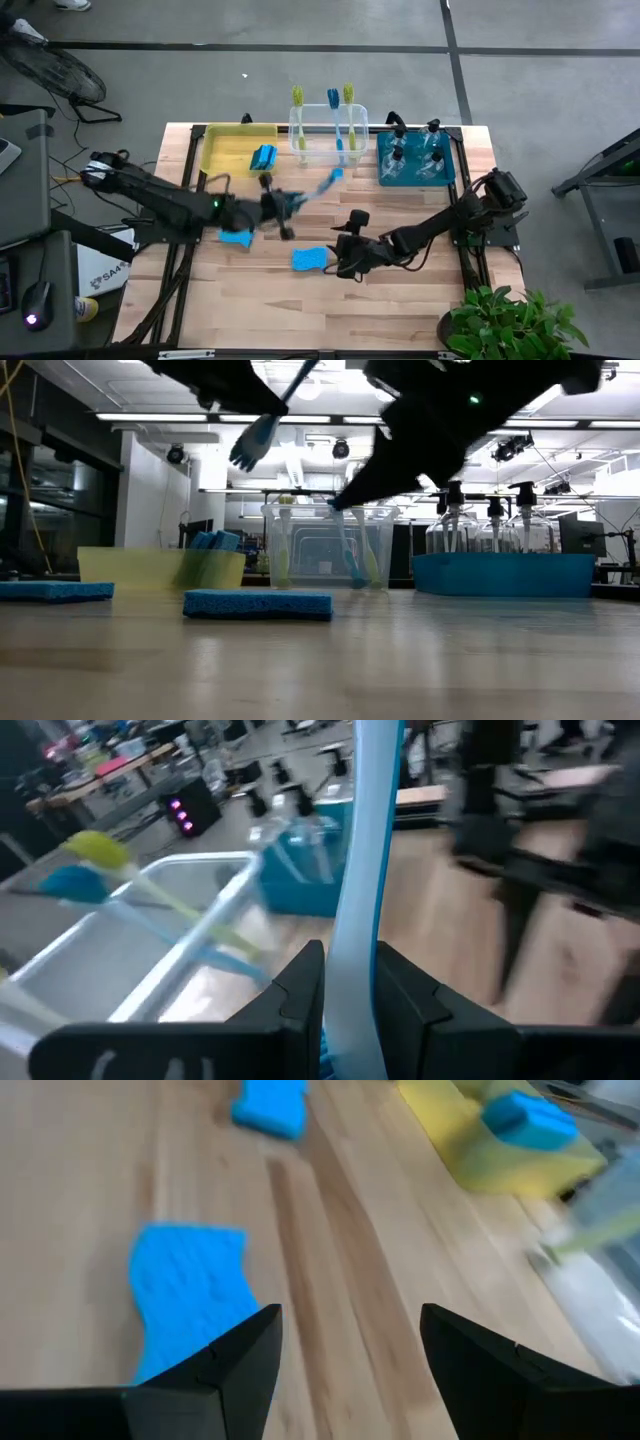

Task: Pick & Place Kitchen Sink Supplies
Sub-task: Put the blue dish brush into the transparent container

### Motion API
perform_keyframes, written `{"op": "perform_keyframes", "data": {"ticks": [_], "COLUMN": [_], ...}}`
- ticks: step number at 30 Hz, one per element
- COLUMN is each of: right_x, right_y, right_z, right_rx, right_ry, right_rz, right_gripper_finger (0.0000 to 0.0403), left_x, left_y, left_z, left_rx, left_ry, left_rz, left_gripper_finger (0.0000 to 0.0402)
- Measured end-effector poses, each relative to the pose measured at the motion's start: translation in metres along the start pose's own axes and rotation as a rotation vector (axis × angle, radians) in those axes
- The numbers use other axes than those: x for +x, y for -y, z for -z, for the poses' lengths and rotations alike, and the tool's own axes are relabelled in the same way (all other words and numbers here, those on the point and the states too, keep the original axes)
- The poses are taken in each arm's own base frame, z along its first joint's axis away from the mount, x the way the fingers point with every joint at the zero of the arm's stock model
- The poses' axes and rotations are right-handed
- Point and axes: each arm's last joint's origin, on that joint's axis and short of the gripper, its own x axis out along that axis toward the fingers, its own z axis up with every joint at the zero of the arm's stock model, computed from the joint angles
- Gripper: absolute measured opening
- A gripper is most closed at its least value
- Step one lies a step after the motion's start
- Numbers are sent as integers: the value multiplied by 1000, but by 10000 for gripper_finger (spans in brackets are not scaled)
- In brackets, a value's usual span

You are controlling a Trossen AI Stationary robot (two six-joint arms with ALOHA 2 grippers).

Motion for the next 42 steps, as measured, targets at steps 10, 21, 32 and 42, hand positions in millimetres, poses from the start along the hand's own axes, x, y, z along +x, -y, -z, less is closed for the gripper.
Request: {"op": "perform_keyframes", "data": {"ticks": [10, 21, 32, 42], "right_x": [-18, -19, -20, -20], "right_y": [-8, -8, -8, -9], "right_z": [19, 20, 22, 22], "right_rx": [-40, 4, 80, 110], "right_ry": [-104, -99, -115, -120], "right_rz": [142, 162, 151, 139], "right_gripper_finger": [232, 232, 232, 232], "left_x": [17, 59, 109, 143], "left_y": [-93, -130, -126, -130], "left_z": [-25, -52, -47, -46], "left_rx": [-8, 451, 1188, 1536], "left_ry": [-190, -567, -922, -1039], "left_rz": [-168, -402, -480, -435], "left_gripper_finger": [58, 58, 58, 58]}}
